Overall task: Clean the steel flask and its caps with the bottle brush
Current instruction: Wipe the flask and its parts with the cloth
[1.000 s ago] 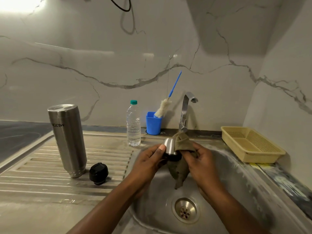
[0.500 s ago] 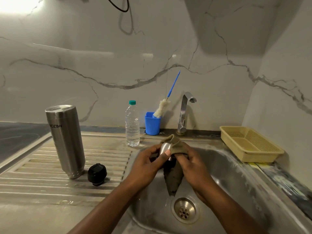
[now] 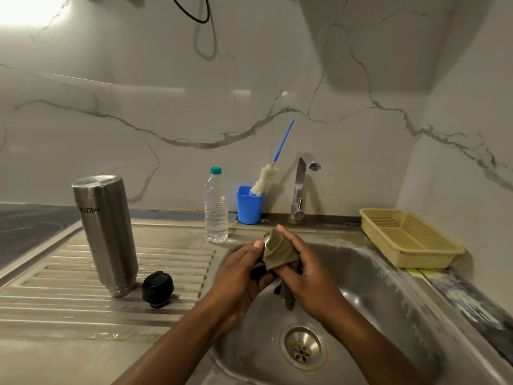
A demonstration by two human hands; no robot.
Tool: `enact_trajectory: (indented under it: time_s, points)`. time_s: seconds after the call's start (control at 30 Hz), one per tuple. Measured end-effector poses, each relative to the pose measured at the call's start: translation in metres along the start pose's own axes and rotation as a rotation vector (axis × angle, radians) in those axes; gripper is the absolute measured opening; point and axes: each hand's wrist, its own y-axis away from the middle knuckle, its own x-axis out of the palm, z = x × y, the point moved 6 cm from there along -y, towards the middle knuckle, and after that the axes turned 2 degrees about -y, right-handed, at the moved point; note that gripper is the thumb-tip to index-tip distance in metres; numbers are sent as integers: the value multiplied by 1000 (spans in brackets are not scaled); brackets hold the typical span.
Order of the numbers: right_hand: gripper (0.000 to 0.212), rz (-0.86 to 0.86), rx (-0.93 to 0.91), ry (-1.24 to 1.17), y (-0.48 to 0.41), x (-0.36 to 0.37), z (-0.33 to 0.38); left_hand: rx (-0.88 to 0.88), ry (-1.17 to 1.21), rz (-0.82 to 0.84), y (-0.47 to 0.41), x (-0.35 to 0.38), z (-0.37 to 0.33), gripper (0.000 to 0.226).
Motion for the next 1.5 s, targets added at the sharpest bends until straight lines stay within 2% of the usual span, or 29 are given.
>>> enact_trajectory:
  time_s: [0.1,0.23,0.33,0.53,0.6,0.73,0.8,0.9,0.97,1.17,1.3,1.4,1.5]
  points:
    - [54,-34,-26,43,1,-3,3,-9,-8,25,1,4,-1,36]
    - [24,-250,-80,61,1,-24,12,-13,116,-17,-3,-3,-5,38]
    - [24,-294,-76,20,1,-31,11,14,145,-61,-7,-6,-6,42]
    - [33,-72,74,-82,1,9,-3,89,-231,-116,-2,-10,-2,37]
    - [36,-56,88,-81,1,6,-4,96,-293,-126,-2,-10,-5,35]
    - [54,-94,44,11,1,-6,-1,106,-355,-88,-2,-6,-10,33]
    - [47,-145,25,36,0,-13,-1,112,-354,-65,-2,-7,-11,39]
    - [21,-260,14,24,0,-28,0,89,-287,-75,-5,-11,-11,44]
    - [20,-276,10,-6,0,-30,2,72,-253,-75,-6,-11,-10,42]
    - [21,-93,152,-91,1,-7,-3,94,-322,6,-2,-4,-2,38]
    - [11,-281,204,-88,-3,-25,-11,130,-314,-54,-4,-6,-5,40]
    - [7,-426,299,-280,-3,-37,-22,133,-173,-140,-8,-15,-8,43]
    - [20,-382,445,-531,1,-27,-35,91,-148,-156,-6,-18,-5,47]
